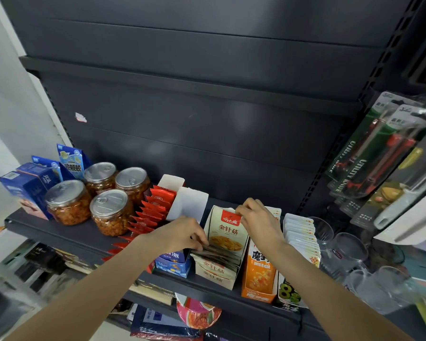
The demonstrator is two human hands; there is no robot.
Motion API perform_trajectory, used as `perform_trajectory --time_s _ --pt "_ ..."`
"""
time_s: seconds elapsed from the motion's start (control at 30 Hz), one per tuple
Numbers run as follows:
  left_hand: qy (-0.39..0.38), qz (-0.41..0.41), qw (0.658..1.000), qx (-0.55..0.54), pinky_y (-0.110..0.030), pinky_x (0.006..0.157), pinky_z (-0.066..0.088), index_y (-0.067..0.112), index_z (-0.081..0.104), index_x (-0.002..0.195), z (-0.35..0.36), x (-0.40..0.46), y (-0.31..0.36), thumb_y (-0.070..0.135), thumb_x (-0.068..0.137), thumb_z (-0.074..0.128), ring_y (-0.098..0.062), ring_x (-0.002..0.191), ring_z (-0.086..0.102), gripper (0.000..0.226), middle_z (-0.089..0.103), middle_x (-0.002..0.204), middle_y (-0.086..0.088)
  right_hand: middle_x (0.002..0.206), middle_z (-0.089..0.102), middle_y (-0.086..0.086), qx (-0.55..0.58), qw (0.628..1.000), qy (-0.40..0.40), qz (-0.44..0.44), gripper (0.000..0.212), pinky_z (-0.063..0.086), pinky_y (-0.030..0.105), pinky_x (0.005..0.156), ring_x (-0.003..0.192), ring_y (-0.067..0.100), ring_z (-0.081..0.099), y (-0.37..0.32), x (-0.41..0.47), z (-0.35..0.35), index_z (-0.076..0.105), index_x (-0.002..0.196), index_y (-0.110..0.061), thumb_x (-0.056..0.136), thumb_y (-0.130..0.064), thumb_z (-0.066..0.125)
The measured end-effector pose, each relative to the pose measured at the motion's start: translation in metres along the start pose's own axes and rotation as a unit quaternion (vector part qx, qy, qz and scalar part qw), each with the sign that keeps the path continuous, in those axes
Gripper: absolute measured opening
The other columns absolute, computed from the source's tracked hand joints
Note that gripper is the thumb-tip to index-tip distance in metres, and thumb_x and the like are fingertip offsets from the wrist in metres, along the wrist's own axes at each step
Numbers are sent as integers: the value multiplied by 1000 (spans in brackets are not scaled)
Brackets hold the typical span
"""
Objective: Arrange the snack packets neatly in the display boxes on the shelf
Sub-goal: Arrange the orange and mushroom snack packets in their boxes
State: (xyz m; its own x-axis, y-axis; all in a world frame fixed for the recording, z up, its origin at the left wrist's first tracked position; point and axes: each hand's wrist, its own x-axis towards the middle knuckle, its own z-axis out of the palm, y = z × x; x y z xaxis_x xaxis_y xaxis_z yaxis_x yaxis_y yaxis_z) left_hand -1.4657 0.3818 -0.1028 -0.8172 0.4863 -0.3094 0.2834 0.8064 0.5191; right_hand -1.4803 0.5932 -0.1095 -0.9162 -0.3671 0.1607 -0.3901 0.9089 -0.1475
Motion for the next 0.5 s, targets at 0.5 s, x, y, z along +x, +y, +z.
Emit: perform_trajectory --time_s 0.5 --pt "66 17 997 27 -11 86 43 15 71 107 -5 0 -1 14 94 56 -9 99 62 20 69 111 2 99 66 1 54 998 -42 19 11 48 28 73 91 17 59 -5 4 -1 61 101 -18 92 -15 55"
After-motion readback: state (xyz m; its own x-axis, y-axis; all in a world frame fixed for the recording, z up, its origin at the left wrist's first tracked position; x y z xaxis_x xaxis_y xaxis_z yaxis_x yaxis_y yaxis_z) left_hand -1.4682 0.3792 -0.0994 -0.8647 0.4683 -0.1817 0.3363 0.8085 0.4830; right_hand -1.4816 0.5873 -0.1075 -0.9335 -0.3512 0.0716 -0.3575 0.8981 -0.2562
